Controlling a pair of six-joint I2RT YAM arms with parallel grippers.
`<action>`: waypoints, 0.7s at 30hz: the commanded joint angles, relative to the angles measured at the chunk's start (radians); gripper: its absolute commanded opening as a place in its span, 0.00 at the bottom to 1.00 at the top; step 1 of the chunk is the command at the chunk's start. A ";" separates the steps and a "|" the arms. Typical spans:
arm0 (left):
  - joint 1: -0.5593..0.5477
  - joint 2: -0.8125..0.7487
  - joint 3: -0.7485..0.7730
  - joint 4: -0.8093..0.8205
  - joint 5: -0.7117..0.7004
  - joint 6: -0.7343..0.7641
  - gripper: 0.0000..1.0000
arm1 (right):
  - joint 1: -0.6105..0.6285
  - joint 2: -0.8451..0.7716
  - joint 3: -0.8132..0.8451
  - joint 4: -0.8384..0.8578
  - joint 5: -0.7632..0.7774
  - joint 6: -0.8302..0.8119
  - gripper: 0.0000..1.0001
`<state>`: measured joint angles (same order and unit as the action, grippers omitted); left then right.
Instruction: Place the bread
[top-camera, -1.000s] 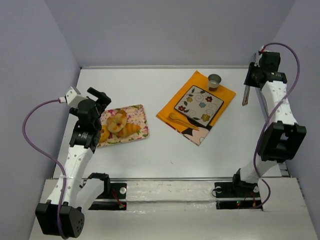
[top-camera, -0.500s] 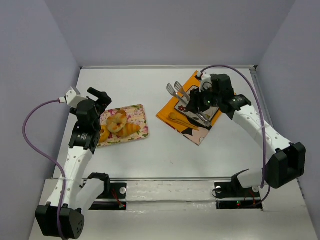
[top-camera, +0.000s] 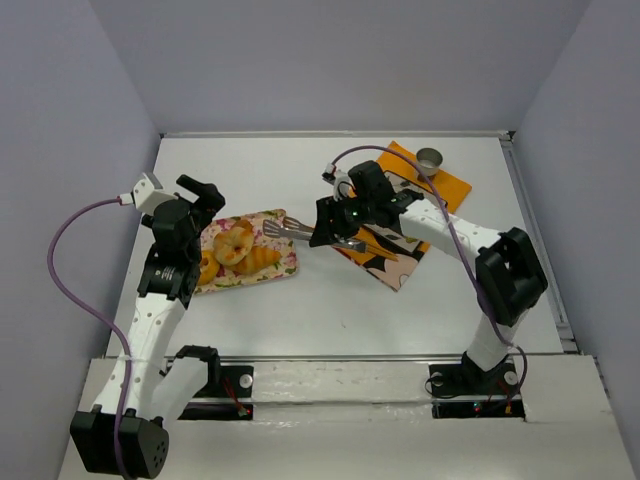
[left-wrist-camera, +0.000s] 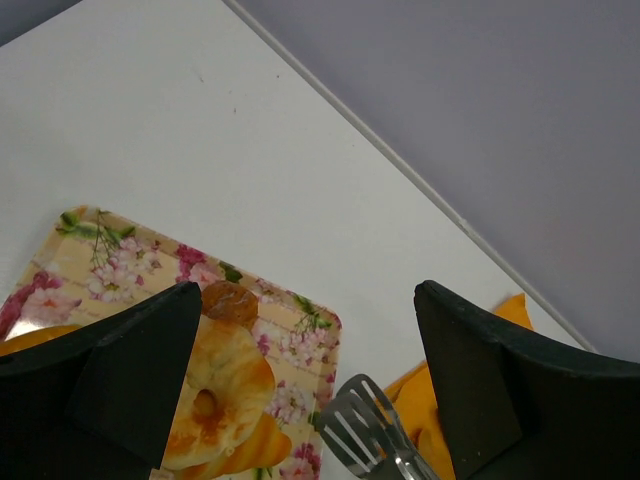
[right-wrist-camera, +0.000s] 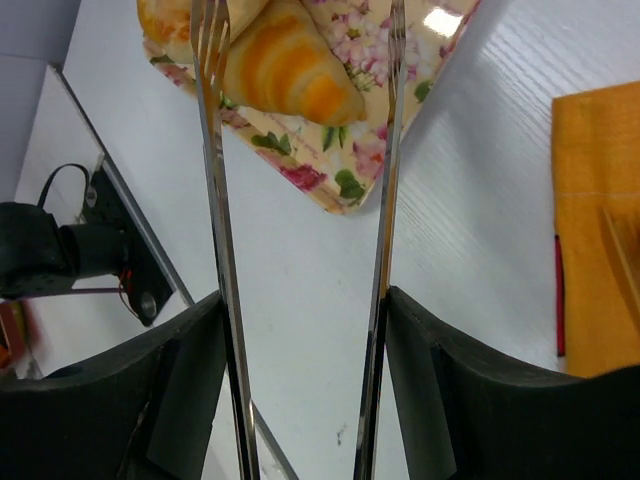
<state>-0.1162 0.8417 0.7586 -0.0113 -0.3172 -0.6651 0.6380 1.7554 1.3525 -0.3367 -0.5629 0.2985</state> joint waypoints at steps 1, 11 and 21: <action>0.004 -0.018 -0.013 0.043 0.009 -0.005 0.99 | 0.041 0.059 0.112 0.116 -0.078 0.108 0.67; 0.004 -0.016 -0.016 0.048 0.020 -0.005 0.99 | 0.084 0.232 0.227 0.177 -0.156 0.185 0.67; 0.004 -0.013 -0.019 0.051 0.018 -0.002 0.99 | 0.112 0.299 0.303 0.156 -0.209 0.186 0.60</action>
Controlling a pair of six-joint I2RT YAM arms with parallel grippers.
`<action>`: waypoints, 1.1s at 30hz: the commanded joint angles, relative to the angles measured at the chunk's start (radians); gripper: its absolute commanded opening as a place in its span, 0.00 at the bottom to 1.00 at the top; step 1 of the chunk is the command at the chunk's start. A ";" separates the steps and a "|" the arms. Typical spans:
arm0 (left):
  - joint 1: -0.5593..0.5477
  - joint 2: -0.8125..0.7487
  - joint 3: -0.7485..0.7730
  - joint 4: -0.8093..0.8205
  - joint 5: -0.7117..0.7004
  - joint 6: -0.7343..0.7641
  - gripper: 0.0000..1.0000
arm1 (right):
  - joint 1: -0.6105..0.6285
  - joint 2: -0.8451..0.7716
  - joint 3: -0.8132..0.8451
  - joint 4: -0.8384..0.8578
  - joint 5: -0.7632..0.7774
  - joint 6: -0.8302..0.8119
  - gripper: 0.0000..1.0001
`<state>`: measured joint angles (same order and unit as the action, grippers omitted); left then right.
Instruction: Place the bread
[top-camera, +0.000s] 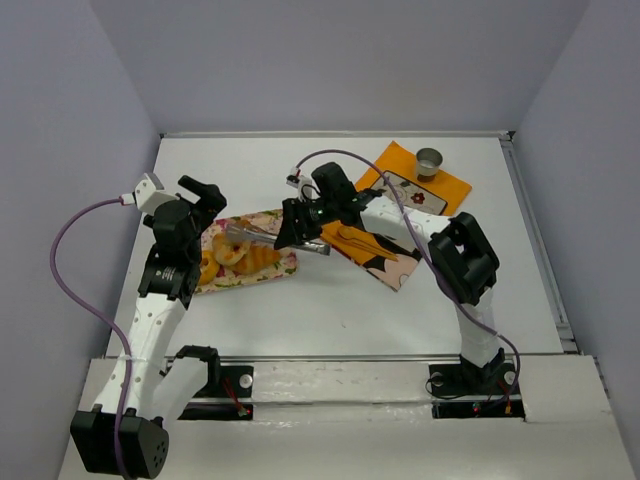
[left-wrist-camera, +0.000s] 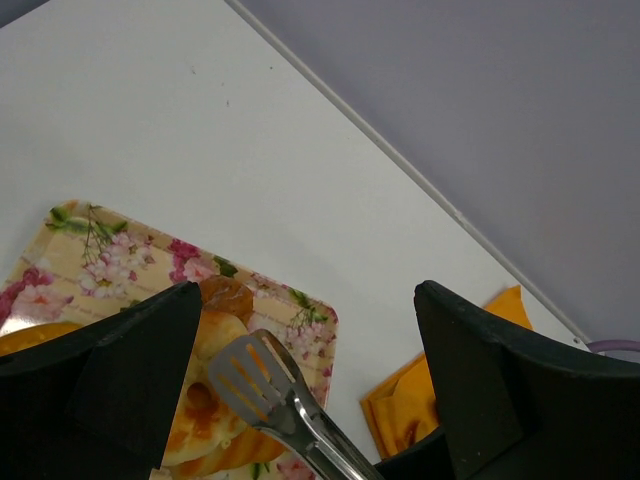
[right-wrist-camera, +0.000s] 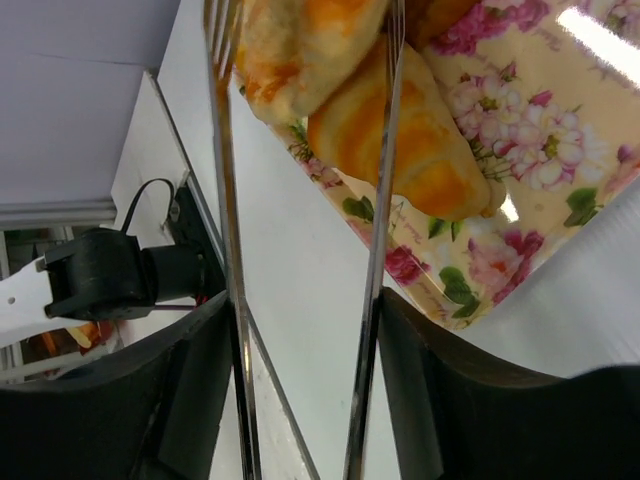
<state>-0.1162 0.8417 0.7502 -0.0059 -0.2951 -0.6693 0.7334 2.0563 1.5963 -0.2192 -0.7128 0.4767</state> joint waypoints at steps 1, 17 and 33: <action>0.003 -0.013 -0.011 0.047 -0.004 0.002 0.99 | 0.026 -0.004 0.060 0.038 -0.065 0.004 0.55; 0.004 -0.033 -0.018 0.047 -0.001 0.007 0.99 | 0.026 -0.228 -0.070 0.083 0.186 -0.053 0.08; 0.004 -0.029 -0.023 0.060 0.017 0.010 0.99 | -0.244 -0.895 -0.649 0.104 0.529 0.031 0.09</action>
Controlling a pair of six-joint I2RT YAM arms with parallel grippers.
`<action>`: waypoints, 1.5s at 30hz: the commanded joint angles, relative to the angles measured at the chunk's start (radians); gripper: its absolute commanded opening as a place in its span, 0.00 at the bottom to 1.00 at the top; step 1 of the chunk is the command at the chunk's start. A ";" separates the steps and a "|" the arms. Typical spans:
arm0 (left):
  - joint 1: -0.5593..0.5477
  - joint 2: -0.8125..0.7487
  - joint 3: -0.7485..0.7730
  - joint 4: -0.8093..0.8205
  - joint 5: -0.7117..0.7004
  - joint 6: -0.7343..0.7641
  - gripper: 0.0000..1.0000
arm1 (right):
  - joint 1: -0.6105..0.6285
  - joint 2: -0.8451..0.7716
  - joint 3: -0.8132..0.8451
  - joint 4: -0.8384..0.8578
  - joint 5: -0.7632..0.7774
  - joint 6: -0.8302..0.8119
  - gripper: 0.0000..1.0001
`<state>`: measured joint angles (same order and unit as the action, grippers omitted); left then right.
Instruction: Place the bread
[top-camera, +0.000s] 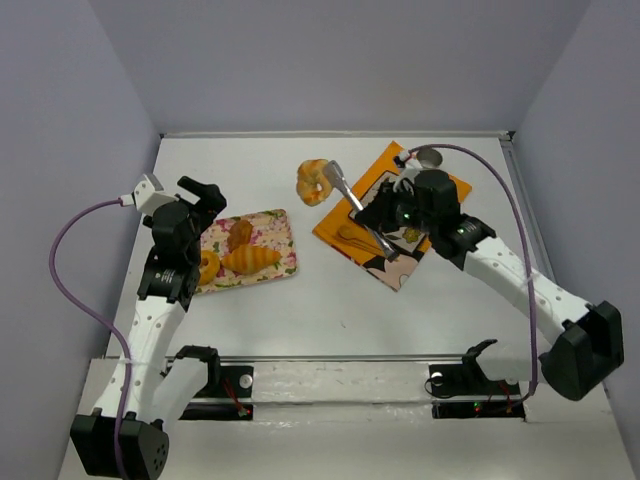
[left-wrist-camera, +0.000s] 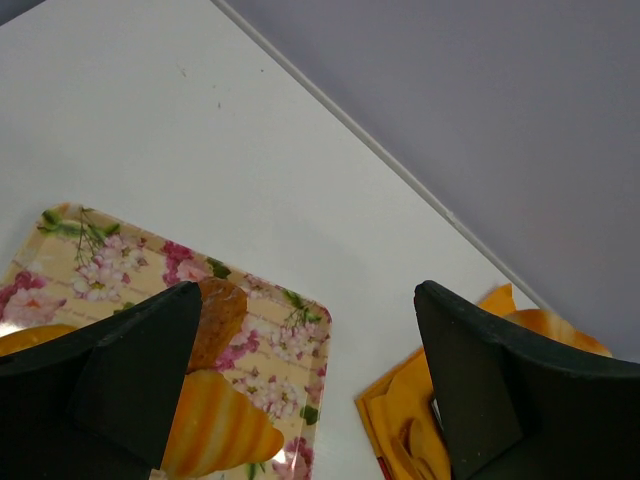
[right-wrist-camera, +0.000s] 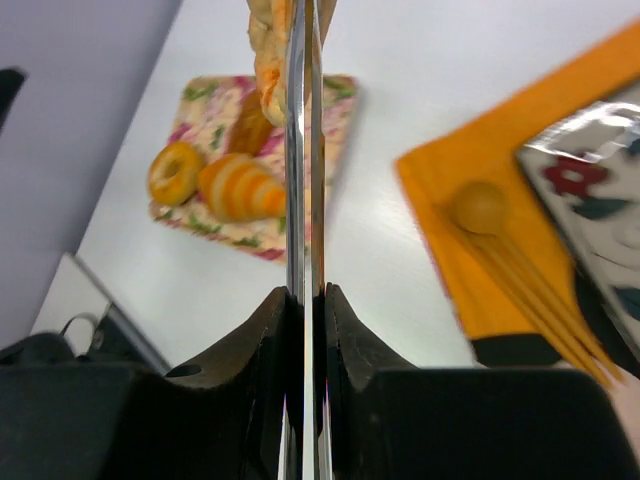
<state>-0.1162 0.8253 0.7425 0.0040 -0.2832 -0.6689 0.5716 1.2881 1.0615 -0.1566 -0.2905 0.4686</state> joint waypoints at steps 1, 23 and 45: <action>0.004 -0.012 -0.015 0.054 0.007 0.008 0.99 | -0.126 -0.156 -0.142 0.039 0.129 0.050 0.10; 0.004 0.021 -0.019 0.086 0.030 0.017 0.99 | -0.490 -0.191 -0.405 0.003 0.040 0.176 0.46; 0.004 0.034 -0.022 0.103 0.029 0.022 0.99 | -0.501 -0.273 -0.224 -0.228 0.553 0.114 0.55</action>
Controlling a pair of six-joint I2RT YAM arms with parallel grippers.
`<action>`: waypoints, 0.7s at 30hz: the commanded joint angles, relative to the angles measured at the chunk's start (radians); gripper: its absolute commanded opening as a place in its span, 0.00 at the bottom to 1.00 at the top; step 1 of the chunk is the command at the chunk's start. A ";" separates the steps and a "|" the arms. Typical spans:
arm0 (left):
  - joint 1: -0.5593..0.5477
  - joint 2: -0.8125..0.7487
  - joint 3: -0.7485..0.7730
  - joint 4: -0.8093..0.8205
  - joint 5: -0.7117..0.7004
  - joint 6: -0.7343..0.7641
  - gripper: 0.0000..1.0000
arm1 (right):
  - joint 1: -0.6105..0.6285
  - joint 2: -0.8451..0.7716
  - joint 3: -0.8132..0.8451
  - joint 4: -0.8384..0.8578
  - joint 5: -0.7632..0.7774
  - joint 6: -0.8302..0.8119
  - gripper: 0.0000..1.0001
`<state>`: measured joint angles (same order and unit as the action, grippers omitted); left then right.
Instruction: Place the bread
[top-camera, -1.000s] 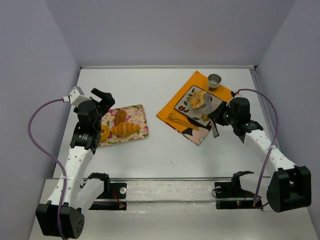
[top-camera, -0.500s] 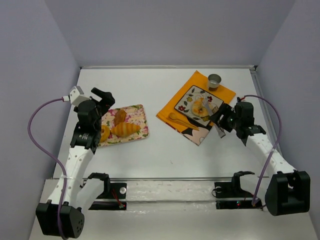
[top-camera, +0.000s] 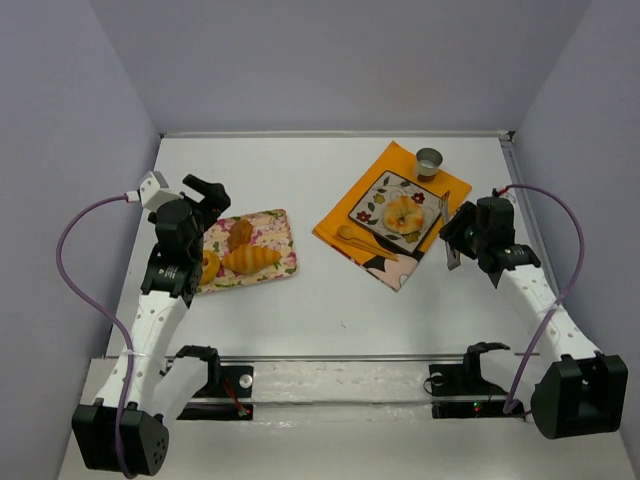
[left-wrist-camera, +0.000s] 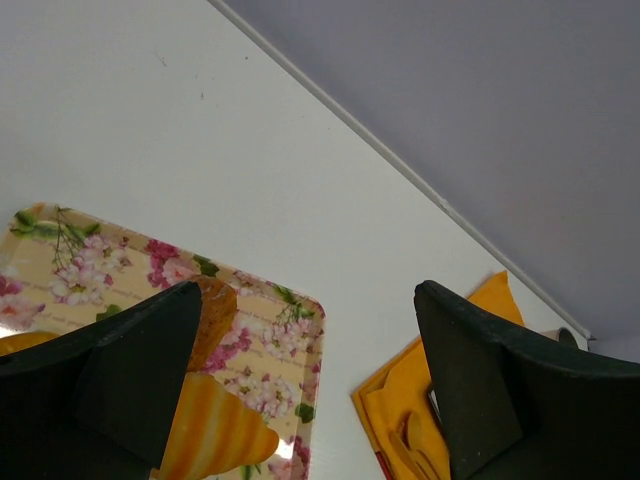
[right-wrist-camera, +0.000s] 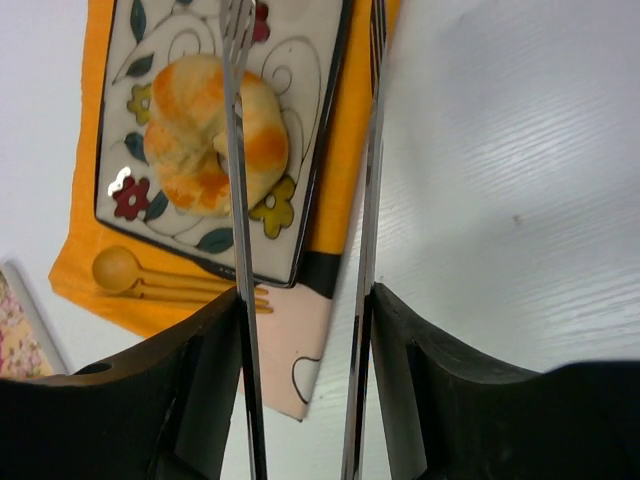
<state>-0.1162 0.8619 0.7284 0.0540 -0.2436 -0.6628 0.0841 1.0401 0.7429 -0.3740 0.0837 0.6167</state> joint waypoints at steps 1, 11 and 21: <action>0.003 -0.003 -0.007 0.053 -0.014 0.015 0.99 | -0.023 -0.020 0.101 -0.017 0.204 -0.040 0.55; 0.004 0.023 -0.003 0.066 -0.019 0.017 0.99 | -0.096 0.222 0.176 -0.088 0.481 -0.155 0.63; 0.004 0.019 -0.004 0.066 -0.019 0.023 0.99 | -0.142 0.428 0.210 -0.085 0.444 -0.164 0.90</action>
<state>-0.1162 0.8978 0.7284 0.0639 -0.2443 -0.6586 -0.0525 1.4719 0.9100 -0.4629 0.5079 0.4599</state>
